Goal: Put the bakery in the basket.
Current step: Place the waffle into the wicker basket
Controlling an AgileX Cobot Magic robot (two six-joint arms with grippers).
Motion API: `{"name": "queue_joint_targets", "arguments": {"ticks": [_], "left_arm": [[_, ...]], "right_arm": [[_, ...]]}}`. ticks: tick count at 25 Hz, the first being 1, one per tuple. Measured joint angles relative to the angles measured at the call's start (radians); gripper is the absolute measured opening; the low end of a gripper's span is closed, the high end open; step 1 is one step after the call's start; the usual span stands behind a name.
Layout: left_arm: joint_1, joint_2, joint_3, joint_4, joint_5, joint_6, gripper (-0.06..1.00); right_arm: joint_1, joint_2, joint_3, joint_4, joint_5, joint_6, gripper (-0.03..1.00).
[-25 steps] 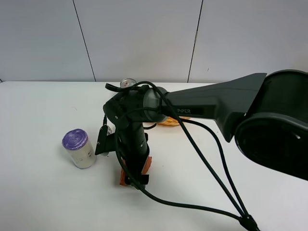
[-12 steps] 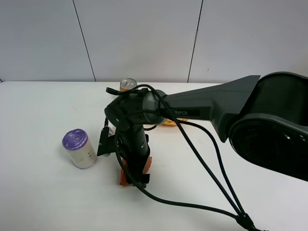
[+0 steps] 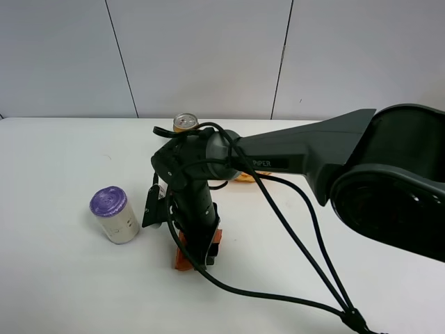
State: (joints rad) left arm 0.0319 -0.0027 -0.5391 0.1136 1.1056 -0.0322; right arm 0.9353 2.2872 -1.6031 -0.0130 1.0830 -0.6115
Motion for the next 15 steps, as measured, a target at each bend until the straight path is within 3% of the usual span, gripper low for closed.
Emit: {"name": "queue_joint_targets", "arguments": {"ticks": [10,15], "left_arm": [[0.000,0.000,0.000,0.000,0.000,0.000,1.00],[0.000,0.000,0.000,0.000,0.000,0.000,1.00]], "right_arm": [[0.000,-0.046,-0.071,0.032,0.023,0.006,0.61],[0.000,-0.127,-0.146,0.040,0.062,0.080,0.61]]}}
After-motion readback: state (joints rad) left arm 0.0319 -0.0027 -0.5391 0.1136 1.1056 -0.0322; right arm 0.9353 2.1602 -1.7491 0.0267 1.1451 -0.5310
